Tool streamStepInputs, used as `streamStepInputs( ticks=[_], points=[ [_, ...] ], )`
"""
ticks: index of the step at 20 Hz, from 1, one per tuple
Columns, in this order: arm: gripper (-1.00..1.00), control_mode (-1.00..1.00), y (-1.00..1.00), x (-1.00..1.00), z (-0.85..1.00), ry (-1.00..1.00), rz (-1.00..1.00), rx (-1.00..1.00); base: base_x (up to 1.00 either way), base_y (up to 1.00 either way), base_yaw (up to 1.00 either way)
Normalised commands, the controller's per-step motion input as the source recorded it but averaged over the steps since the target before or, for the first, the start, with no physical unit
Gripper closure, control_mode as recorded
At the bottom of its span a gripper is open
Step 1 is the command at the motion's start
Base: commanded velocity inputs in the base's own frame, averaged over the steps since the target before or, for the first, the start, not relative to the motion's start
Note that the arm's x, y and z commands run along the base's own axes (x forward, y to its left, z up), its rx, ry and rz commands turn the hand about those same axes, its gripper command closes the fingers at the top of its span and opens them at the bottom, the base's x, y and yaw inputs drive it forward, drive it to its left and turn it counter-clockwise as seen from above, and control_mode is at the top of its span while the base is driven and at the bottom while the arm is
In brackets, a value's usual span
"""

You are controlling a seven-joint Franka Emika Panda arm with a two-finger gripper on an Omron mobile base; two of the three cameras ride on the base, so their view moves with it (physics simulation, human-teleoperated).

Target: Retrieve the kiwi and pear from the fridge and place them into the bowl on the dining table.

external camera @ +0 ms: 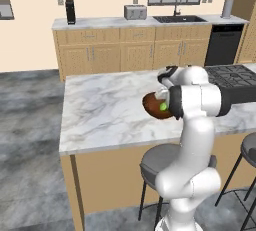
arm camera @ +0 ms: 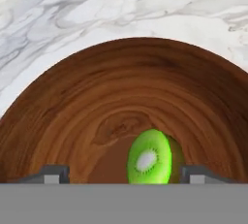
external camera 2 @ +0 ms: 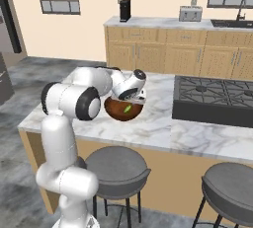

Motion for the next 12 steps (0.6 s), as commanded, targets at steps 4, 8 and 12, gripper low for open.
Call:
streamStepInputs(
  ticks=[4,8,12],
  points=[
    [-1.00,-1.00,0.00,-0.62,0.92,-0.10,0.00,-0.05,0.00,0.00,0.00],
    [-1.00,-1.00,0.04,-0.85,1.00,-0.18,0.00,-0.11,0.00,0.00,0.00],
    [-1.00,-1.00,0.02,-1.00,1.00,-0.24,0.00,-0.12,0.00,0.00,0.00]
  ],
)
